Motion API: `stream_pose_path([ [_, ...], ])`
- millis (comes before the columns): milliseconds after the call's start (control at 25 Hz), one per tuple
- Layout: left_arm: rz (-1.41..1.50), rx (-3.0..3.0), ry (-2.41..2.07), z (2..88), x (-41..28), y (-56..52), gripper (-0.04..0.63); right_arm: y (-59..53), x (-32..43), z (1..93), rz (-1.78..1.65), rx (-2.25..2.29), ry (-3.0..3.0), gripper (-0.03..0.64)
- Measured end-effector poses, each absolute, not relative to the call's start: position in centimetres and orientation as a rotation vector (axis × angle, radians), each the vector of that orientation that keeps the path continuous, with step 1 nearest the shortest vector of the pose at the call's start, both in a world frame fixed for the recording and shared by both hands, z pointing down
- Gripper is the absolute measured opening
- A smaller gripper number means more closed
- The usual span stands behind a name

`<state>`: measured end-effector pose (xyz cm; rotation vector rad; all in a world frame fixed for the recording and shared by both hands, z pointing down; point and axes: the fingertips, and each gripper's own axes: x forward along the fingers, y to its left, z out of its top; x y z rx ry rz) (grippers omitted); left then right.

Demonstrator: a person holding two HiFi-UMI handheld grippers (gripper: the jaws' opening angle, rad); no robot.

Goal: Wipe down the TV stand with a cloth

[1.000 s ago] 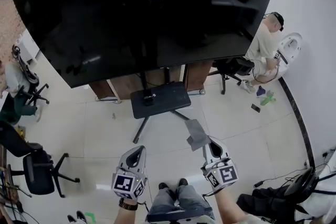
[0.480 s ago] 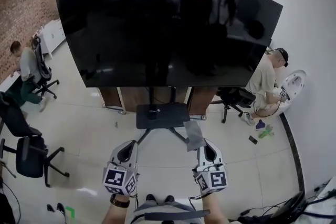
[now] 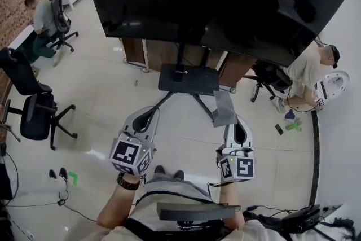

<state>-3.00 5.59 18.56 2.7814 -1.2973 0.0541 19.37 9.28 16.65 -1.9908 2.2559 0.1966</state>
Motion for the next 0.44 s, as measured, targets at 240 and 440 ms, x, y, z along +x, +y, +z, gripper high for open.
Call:
stream_pose_path([
  [240, 0.066, 2.761, -1.306, 18.8, -3.0, 4.9, 0.023, 8.3, 19.2, 17.8, 0.129, -1.974, 2.288, 0.002],
  [440, 0.068, 2.774, -1.282, 18.0, -1.3, 4.4, 0.023, 7.5, 20.7, 17.3, 0.118, -1.981, 2.275, 0.002],
])
